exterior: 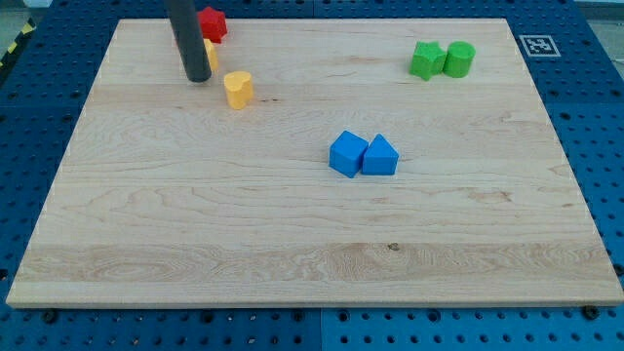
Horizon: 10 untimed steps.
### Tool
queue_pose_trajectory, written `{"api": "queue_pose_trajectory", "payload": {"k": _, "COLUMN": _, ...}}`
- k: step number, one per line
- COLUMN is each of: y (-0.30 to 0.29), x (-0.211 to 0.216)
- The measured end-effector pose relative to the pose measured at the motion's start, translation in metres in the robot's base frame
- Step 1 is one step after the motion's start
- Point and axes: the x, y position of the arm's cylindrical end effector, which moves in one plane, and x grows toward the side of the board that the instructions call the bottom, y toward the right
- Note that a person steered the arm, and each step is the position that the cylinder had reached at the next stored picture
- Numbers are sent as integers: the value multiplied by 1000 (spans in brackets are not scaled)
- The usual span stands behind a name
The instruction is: Move the yellow blocks below the red blocks
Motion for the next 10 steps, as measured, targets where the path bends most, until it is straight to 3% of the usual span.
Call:
{"api": "queue_pose_trajectory", "payload": {"k": 1, "y": 0, "x": 1}}
{"api": "queue_pose_trajectory", "payload": {"k": 2, "y": 0, "x": 43}}
{"api": "queue_pose_trajectory", "payload": {"k": 3, "y": 56, "x": 82}}
{"api": "queue_pose_trajectory", "payload": {"k": 4, "y": 125, "x": 77}}
{"api": "queue_pose_trajectory", "payload": {"k": 7, "y": 55, "x": 53}}
{"api": "queue_pose_trajectory", "payload": {"k": 10, "y": 50, "x": 21}}
